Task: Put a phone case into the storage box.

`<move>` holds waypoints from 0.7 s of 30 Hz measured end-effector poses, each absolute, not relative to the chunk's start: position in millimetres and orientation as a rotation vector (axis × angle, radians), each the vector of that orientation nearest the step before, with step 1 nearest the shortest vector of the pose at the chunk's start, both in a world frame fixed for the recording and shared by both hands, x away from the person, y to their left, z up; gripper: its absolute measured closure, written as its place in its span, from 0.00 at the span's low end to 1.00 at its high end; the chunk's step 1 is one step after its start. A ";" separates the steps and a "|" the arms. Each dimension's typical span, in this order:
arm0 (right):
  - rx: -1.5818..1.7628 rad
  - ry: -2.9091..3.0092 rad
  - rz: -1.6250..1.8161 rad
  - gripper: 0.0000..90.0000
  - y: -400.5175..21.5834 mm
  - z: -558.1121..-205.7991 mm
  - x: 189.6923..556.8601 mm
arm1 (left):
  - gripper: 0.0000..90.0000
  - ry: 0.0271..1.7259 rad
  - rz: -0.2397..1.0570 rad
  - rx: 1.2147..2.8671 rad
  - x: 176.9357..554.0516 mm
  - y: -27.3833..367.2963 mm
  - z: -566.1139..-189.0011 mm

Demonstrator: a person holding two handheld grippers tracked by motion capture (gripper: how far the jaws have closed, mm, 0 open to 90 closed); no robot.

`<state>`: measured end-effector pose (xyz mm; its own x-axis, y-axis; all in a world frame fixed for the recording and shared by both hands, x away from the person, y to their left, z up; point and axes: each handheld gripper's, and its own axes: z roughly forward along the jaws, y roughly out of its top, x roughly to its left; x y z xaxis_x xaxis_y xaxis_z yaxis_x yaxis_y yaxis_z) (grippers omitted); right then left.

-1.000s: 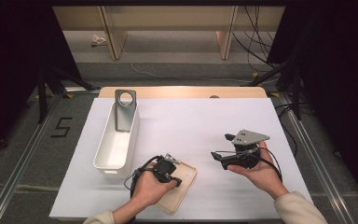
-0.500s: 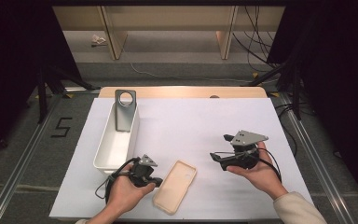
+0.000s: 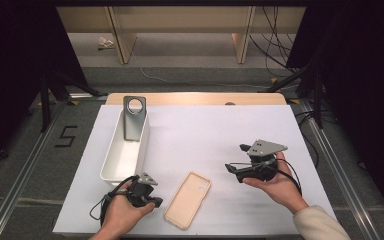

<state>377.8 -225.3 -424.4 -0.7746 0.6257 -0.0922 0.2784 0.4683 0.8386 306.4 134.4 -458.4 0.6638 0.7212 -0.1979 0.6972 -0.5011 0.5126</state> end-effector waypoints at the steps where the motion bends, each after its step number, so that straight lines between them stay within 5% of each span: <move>1: 0.758 2.333 1.229 0.19 -225.1 -424.3 377.8 | 1.00 1.091 0.055 2.323 306.1 134.1 -458.9; 9: 0.757 2.334 1.232 0.19 -225.5 -424.0 377.5 | 0.99 1.006 0.067 2.323 300.3 135.7 -456.0; 14: 0.760 2.333 1.234 0.19 -225.4 -424.0 378.0 | 0.81 0.709 0.151 2.396 294.3 129.0 -445.3; 21: 0.765 2.331 1.234 0.19 -226.2 -423.8 378.4 | 0.55 0.519 0.123 2.466 294.8 117.0 -442.3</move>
